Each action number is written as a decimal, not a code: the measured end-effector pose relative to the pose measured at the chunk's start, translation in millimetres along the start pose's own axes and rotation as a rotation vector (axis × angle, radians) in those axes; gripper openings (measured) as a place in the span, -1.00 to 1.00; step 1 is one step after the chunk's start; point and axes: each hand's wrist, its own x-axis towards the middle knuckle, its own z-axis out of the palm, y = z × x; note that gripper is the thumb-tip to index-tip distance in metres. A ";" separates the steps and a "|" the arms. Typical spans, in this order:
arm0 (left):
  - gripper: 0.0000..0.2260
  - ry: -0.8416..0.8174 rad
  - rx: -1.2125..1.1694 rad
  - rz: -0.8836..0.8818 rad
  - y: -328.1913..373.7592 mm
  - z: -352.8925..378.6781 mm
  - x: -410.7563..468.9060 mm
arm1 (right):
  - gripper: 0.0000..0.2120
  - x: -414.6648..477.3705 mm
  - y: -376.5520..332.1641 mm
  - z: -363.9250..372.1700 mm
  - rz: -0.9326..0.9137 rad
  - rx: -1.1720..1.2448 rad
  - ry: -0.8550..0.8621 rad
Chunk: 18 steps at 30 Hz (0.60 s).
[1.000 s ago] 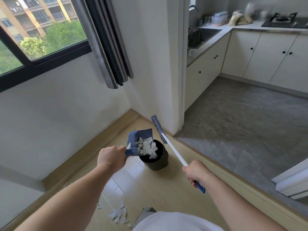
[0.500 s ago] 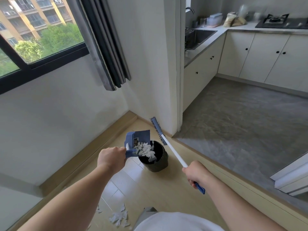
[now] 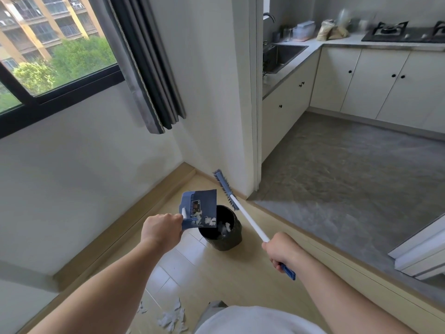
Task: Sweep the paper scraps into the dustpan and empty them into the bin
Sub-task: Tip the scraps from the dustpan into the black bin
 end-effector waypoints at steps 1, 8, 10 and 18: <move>-0.77 -0.005 0.009 0.020 0.8 0.1 0.1 | -0.78 -0.3 0.0 0.1 0.000 -0.002 0.001; -0.80 -0.008 0.010 0.031 0.7 2.5 4.0 | -0.77 1.1 0.0 0.0 0.015 0.008 -0.008; -0.79 -0.007 0.008 0.027 0.7 1.1 5.9 | -0.76 2.0 -0.8 0.3 0.023 0.013 -0.014; -0.80 -0.021 0.050 0.081 2.7 2.3 10.7 | -0.76 4.9 -3.3 -2.3 0.025 0.006 -0.014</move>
